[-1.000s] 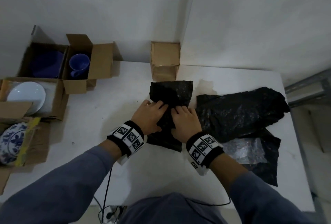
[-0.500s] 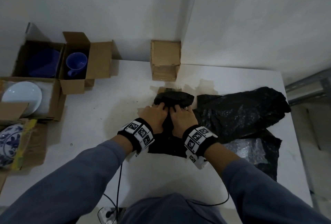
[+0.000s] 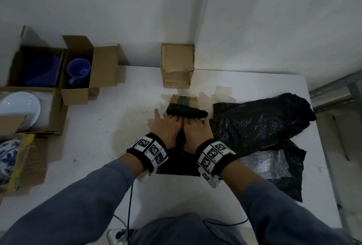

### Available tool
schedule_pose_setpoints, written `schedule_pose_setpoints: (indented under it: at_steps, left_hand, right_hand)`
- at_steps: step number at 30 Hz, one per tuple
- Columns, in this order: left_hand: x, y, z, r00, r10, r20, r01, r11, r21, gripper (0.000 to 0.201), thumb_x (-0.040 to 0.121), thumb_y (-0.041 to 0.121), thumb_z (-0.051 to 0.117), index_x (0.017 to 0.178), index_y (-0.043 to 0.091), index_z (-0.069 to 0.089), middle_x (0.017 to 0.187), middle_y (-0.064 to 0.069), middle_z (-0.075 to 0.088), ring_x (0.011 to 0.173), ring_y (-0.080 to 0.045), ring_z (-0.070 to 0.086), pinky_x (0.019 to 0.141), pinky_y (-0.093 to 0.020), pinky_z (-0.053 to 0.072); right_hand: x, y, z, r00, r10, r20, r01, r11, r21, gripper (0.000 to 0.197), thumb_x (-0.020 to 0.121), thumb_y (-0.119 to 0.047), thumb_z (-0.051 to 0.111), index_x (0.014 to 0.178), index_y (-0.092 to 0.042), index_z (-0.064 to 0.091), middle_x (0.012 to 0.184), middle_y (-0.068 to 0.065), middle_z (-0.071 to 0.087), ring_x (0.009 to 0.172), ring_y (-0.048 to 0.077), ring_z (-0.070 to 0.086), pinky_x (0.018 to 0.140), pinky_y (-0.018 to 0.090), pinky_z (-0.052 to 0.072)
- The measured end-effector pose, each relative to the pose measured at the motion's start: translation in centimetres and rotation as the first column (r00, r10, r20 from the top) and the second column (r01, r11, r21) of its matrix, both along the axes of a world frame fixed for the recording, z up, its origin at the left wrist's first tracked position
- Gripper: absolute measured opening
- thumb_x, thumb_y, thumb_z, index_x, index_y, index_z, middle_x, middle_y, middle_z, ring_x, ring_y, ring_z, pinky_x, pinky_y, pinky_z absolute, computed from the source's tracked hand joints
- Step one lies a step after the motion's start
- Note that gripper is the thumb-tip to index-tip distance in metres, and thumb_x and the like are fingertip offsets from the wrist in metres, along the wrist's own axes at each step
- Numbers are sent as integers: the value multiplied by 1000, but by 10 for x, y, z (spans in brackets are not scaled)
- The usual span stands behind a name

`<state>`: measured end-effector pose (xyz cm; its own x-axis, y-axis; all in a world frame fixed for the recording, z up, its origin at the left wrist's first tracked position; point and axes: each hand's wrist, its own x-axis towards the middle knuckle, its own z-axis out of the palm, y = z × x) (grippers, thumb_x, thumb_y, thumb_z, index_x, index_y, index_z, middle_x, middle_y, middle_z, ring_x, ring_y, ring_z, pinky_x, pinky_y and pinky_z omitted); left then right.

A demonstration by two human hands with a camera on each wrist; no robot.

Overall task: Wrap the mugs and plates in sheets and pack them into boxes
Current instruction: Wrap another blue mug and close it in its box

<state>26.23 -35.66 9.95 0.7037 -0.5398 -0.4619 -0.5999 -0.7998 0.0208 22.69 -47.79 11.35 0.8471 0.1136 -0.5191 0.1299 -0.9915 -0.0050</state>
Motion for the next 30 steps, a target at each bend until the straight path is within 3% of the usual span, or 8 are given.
schedule_pose_setpoints:
  at_steps: [5, 10, 14, 17, 21, 24, 27, 30]
  left_hand:
    - [12, -8, -6, 988, 26, -151, -19, 999, 49, 77, 75, 37, 69, 142, 19, 37, 134, -3, 50, 122, -27, 52, 109, -73, 11]
    - [18, -16, -4, 980, 51, -195, -36, 996, 77, 78, 75, 39, 71, 141, 16, 38, 134, -7, 51, 120, -30, 54, 113, -69, 10]
    - [19, -13, -7, 981, 26, -192, -16, 998, 56, 80, 75, 42, 71, 143, 20, 37, 136, -5, 49, 125, -28, 50, 114, -66, 8]
    - [17, -11, -2, 985, 17, -170, -13, 1000, 24, 64, 77, 38, 68, 135, 21, 47, 130, -3, 56, 122, -29, 52, 115, -65, 9]
    - [0, -5, 3, 997, -22, 68, 24, 999, -34, 42, 84, 38, 54, 122, 20, 54, 119, -1, 62, 109, -25, 59, 116, -55, 16]
    - [-7, 0, 3, 995, -21, 94, 26, 998, -50, 55, 83, 42, 54, 131, 18, 46, 126, -1, 58, 116, -23, 55, 116, -53, 16]
    - [3, -4, 0, 1000, 15, -1, -15, 999, -34, 58, 79, 41, 60, 131, 19, 47, 123, 1, 59, 114, -22, 57, 115, -64, 8]
    - [14, -13, -4, 990, 50, -128, -54, 998, -26, 53, 77, 35, 63, 127, 22, 50, 122, 2, 59, 116, -24, 56, 112, -70, 3]
  right_hand:
    - [17, -2, -2, 987, -9, -160, 12, 1000, 16, 64, 79, -41, 66, 132, -12, 45, 117, 6, 60, 109, 27, 56, 111, 54, 27]
    - [23, -5, 0, 986, 15, -165, -5, 998, 61, 59, 79, -42, 66, 127, -13, 47, 112, 6, 61, 99, 25, 60, 91, 38, 46]
    - [17, -1, 8, 997, 4, -79, 2, 997, 83, 40, 86, -32, 61, 119, -12, 52, 112, 6, 62, 103, 26, 59, 95, 39, 42]
    - [12, 3, 8, 997, -33, -65, 37, 998, 53, 56, 81, -36, 66, 128, -10, 48, 122, 7, 57, 117, 27, 53, 113, 50, 26]
    - [18, 0, 0, 981, -62, -182, 74, 996, 59, 70, 75, -33, 72, 134, -11, 42, 127, 5, 55, 123, 26, 49, 117, 57, 10]
    - [25, 0, -5, 974, -43, -224, 59, 996, 65, 78, 71, -36, 77, 136, -11, 41, 127, 4, 55, 122, 26, 50, 117, 59, 12]
    - [30, -3, -3, 959, -49, -279, 74, 994, 78, 79, 73, -34, 76, 138, -10, 39, 128, 5, 54, 123, 26, 50, 117, 57, 14]
    - [24, -5, 3, 981, -35, -188, 53, 994, 92, 48, 81, -24, 68, 123, -11, 49, 113, 5, 61, 111, 26, 57, 114, 50, 26]
